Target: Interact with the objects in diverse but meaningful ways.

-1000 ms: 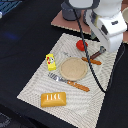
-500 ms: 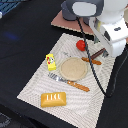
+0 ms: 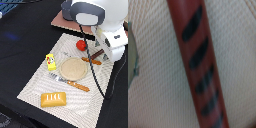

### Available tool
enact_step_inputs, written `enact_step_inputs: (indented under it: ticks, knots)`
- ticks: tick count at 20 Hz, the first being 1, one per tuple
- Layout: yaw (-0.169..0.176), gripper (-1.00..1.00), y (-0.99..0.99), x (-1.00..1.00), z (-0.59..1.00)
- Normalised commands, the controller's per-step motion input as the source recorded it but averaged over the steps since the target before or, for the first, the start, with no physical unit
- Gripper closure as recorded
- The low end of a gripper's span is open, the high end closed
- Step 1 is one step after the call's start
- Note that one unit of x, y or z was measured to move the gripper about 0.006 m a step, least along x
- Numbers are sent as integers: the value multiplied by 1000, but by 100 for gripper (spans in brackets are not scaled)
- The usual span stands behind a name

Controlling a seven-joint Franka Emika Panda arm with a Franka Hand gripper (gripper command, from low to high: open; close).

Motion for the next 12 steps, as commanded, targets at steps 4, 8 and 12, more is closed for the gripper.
enact_step_inputs:
  ticks: [4, 8, 12]
  knots:
    - [31, 100, 333, 494, -175]
    - [47, 100, 273, 506, -51]
    - [68, 100, 238, 436, 63]
